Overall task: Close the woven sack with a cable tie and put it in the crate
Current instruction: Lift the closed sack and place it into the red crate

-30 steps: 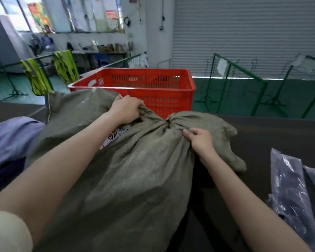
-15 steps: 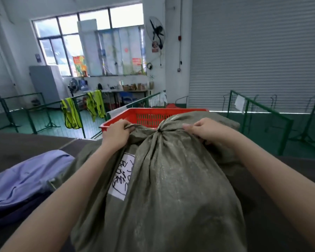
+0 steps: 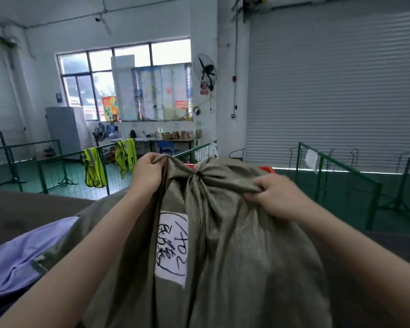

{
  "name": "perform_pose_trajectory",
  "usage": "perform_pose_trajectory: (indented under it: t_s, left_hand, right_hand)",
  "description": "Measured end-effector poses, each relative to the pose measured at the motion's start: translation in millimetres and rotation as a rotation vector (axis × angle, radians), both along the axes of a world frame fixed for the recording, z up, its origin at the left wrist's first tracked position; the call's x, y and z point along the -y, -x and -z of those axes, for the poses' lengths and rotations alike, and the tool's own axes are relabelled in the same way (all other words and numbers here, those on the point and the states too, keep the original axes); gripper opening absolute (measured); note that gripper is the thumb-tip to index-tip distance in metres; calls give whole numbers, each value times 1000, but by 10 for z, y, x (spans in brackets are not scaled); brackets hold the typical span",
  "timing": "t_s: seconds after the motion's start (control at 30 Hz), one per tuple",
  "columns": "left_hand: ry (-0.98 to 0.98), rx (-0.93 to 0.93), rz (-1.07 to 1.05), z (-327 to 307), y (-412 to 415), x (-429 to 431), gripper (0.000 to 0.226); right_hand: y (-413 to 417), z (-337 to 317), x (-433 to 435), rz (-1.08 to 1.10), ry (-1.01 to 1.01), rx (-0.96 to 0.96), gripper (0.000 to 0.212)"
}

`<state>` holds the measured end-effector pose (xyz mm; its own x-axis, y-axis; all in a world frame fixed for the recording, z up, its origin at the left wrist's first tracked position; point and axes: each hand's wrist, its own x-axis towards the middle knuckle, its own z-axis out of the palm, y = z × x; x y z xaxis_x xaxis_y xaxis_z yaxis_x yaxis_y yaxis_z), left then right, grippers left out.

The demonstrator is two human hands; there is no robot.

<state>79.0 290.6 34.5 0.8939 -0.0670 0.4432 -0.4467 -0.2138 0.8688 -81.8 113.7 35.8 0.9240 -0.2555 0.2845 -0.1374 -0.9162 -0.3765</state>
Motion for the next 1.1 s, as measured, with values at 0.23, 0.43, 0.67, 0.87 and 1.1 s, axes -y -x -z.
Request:
perform_pose_trajectory:
  t_s: [0.23,0.43,0.67,0.87,1.1]
  left_hand:
    - [93,260,-42,-931,-15,-28,24]
    - [136,353,-98,-1573,-41,151,26]
    - [125,477,-179,-2100,-70,244,23]
    - [159,692,-329,-2346,-23,257,24]
    - [151,936,-444,-2248,-332,313,30]
  right_hand:
    - [-271,-1098,213,72,-228,410,16]
    - [-475,-1803,219,300,-145,544,14]
    - [-438,-2119,129,402,-158,715,31]
    - [-491,-2287,164,380,-174,949,34]
    - [-769,-2276,200,322,-291,1143,41]
